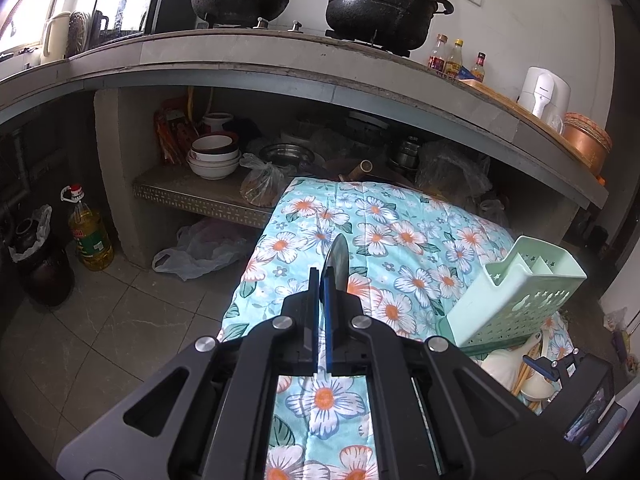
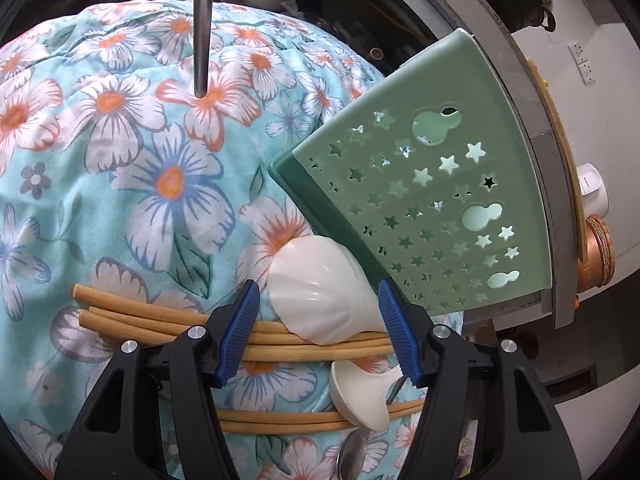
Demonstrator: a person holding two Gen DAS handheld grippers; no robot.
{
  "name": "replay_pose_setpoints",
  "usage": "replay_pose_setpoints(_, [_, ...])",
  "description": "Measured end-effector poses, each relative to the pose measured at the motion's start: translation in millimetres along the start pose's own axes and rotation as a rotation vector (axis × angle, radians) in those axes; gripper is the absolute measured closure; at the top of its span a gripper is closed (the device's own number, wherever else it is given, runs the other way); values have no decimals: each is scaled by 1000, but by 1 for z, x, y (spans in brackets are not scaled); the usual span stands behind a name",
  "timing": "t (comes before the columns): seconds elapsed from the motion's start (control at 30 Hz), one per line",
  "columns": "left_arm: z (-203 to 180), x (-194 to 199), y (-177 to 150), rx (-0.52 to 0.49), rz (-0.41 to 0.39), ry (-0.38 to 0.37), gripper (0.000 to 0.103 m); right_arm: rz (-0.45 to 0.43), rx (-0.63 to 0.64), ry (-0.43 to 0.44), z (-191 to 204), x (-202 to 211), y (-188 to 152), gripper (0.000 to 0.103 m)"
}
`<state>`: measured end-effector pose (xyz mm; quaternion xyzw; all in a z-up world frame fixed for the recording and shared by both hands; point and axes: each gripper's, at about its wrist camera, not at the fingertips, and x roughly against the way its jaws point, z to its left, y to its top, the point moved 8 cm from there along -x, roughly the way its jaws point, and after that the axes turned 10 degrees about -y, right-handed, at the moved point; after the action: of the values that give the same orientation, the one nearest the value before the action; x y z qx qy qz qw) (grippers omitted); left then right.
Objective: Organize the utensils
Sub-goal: 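Grasp the white ceramic soup spoon with the right gripper while the left gripper holds the metal spoon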
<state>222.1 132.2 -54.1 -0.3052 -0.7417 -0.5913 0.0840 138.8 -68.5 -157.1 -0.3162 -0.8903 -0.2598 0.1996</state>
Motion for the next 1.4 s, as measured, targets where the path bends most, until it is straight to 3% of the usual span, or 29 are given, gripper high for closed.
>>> replay_pose_setpoints(0.2, [2,1,-1,7,-7,1,102,23,-12,-7,0,-12,7,42])
replay_pose_setpoints(0.53, [3,3,-2,18,-7,-12,102,-30,8,-206,-20,-8,12,42])
replay_pose_setpoints(0.77, [3,3,0,20,-14,-11,102,-20,22,-253,-32,-15,1,42])
replay_pose_setpoints(1.0, [4,4,0,23,-8,-12,102,11,46,-279,-32,-25,-8,57])
replay_pose_setpoints(1.4, [4,4,0,21,-6,-13,102,33,80,-321,-32,-39,-20,64])
